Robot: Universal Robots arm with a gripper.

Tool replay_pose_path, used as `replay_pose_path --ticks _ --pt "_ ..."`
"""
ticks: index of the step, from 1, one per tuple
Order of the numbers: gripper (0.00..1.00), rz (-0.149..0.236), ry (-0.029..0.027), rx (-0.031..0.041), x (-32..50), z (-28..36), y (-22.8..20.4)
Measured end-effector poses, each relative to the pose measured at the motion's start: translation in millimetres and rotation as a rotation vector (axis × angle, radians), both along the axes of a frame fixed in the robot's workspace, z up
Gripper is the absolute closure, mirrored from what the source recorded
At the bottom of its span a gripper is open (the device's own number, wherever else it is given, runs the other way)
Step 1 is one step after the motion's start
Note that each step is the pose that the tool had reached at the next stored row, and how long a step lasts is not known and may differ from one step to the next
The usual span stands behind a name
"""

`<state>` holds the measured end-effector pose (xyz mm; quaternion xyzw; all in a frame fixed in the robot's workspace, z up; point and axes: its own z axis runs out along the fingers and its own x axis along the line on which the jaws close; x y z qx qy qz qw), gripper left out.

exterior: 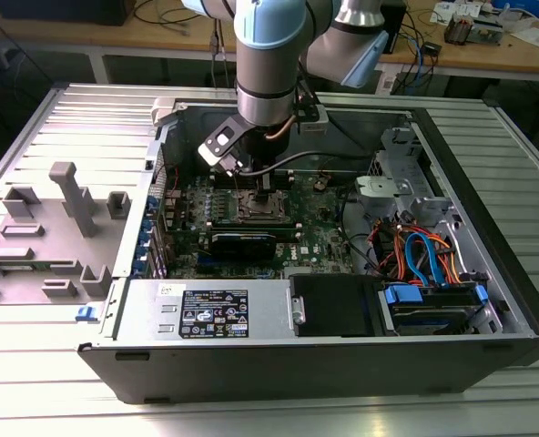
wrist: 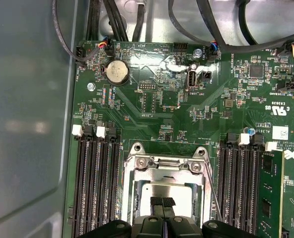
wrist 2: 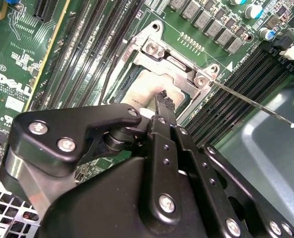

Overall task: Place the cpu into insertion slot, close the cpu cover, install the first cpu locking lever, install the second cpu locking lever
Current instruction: 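Install the first cpu locking lever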

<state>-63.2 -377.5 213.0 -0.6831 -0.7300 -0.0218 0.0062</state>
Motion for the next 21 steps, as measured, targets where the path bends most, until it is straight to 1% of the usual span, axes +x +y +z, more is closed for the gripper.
replay_pose_path --ticks 10,16,21 --pt "0.89 0.0 0.0001 -0.0002 0.0 0.3 -0.2" --pt "0.89 0.0 0.0 0.0 0.1 7.6 -0.1" --pt "0.89 0.0 0.0 0.0001 0.1 11.1 -0.1"
